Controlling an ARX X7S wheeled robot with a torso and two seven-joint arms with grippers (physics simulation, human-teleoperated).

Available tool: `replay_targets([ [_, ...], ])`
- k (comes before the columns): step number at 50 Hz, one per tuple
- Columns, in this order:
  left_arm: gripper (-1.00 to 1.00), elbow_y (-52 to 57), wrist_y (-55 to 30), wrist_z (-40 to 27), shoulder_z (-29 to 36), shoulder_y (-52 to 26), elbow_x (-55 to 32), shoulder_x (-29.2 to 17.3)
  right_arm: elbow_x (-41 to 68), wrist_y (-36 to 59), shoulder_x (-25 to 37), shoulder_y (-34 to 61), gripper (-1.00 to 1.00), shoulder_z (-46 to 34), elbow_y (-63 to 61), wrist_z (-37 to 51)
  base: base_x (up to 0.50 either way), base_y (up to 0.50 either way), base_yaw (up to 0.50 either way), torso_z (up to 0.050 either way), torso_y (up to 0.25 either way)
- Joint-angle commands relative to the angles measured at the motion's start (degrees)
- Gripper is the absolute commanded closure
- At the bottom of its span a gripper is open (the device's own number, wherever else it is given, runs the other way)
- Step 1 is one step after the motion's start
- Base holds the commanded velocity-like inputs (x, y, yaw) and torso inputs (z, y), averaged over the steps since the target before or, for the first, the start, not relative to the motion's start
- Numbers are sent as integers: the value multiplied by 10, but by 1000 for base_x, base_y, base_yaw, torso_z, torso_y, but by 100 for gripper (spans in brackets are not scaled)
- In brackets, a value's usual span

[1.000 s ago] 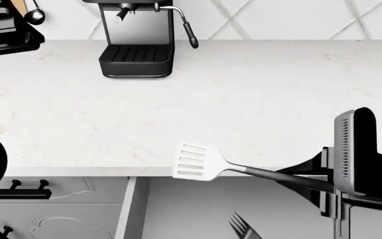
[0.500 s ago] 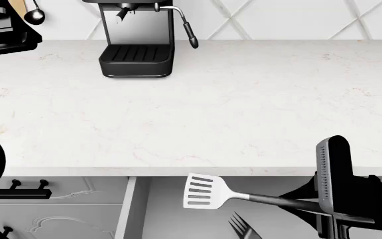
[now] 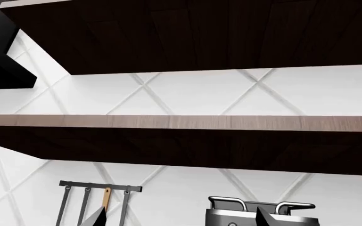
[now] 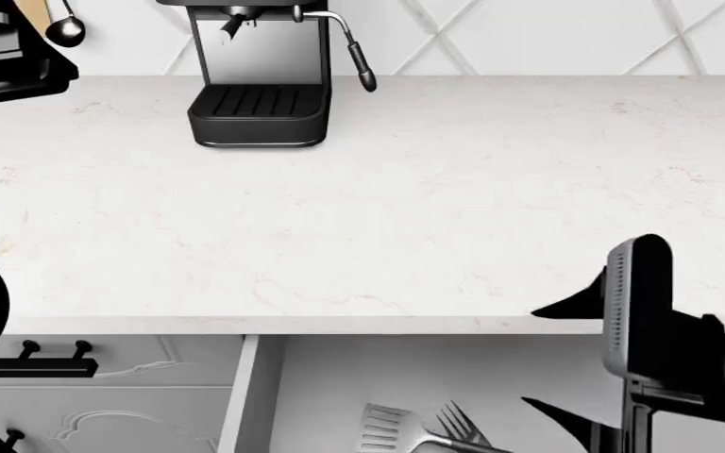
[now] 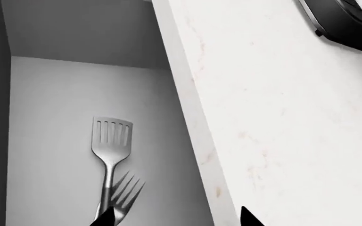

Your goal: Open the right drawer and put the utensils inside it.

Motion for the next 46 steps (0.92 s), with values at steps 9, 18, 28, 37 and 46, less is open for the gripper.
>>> replay_targets([
  [9, -100, 0, 2, -2, 0, 2, -1, -1, 35, 2, 0, 27, -100, 33, -5, 11, 0, 0, 0, 0, 0],
  [18, -100, 2, 1, -3, 1, 0, -3, -2, 160, -7, 1, 81, -100, 112, -10, 51, 0, 0, 0, 0, 0],
  [28, -100, 3, -3, -3, 4, -8, -4, -4, 300, -35, -5, 126, -100, 183, -9, 92, 0, 0, 0, 0, 0],
  [37, -100, 7, -10, -5, 5, -19, -7, -8, 463, -79, -51, 229, -100, 279, 0, 195, 0, 0, 0, 0, 0],
  [46, -100, 7, -10, -6, 6, -19, -8, -8, 464, -75, -53, 232, -100, 280, -1, 196, 0, 0, 0, 0, 0],
])
